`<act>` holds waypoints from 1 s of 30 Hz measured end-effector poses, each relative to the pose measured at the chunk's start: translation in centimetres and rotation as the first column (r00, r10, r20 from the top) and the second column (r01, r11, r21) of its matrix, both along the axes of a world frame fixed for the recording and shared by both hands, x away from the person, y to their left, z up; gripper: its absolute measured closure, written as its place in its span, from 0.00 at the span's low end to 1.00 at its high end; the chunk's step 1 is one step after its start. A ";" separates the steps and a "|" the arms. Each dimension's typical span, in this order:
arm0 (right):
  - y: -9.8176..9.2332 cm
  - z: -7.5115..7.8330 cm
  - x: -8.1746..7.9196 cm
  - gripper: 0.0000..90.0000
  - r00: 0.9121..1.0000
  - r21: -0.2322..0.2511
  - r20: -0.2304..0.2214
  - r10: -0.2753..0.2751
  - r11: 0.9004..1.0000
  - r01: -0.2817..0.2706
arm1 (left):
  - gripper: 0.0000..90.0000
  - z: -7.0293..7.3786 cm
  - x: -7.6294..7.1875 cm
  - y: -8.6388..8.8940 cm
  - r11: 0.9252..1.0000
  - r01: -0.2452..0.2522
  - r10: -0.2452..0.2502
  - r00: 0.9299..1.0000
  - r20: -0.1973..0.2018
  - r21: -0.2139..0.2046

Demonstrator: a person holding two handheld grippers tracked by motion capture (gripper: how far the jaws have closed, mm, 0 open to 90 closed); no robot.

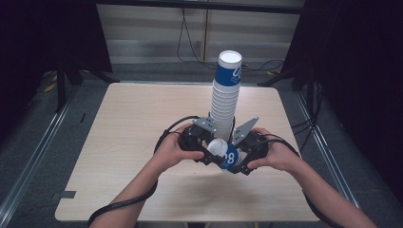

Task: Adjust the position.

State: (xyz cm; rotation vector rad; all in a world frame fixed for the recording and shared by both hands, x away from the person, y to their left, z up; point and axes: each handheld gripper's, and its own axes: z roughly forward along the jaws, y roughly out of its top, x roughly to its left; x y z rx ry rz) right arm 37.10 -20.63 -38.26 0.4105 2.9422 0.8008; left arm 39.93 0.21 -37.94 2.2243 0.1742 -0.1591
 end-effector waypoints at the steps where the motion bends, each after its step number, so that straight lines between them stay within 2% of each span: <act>1: -0.1 0.0 0.0 0.15 1.000 0.013 -0.004 -0.010 1.000 0.010 | 0.30 0.0 0.0 0.1 1.000 -0.006 0.006 1.000 -0.006 0.006; 6: -0.6 0.0 -0.1 0.15 1.000 0.042 0.008 -0.028 0.999 0.028 | 0.30 0.1 0.1 0.5 1.000 -0.012 0.012 1.000 0.000 0.000; 11: -1.0 0.1 -0.1 0.15 0.999 0.091 0.029 -0.039 0.995 0.036 | 0.30 0.2 0.3 1.1 1.000 -0.031 0.031 0.999 -0.023 -0.003; 18: -1.5 -0.4 -0.2 0.14 0.997 0.114 0.039 -0.062 0.992 0.057 | 0.30 0.2 0.5 1.7 0.999 -0.046 0.046 0.998 -0.032 -0.002; 21: -1.7 -0.7 -0.3 0.14 0.996 0.141 0.048 -0.077 0.988 0.070 | 0.30 0.3 0.6 2.0 0.999 -0.053 0.053 0.998 -0.033 0.002; 22: -1.8 -0.7 -0.3 0.14 0.996 0.144 0.043 -0.079 0.987 0.072 | 0.30 0.2 0.6 2.1 0.998 -0.058 0.058 0.997 -0.042 -0.010; 25: -2.1 -0.9 -0.3 0.14 0.995 0.153 0.034 -0.090 0.985 0.084 | 0.30 0.1 0.8 2.4 0.998 -0.070 0.070 0.997 -0.039 -0.004; 27: -2.2 -1.1 -0.3 0.14 0.994 0.150 0.050 -0.096 0.985 0.087 | 0.30 0.1 0.9 2.5 0.997 -0.080 0.079 0.996 -0.046 -0.015; 30: -2.4 -1.3 -0.3 0.14 0.992 0.169 0.054 -0.116 0.980 0.106 | 0.30 0.1 0.9 2.7 0.996 -0.085 0.084 0.995 -0.051 -0.018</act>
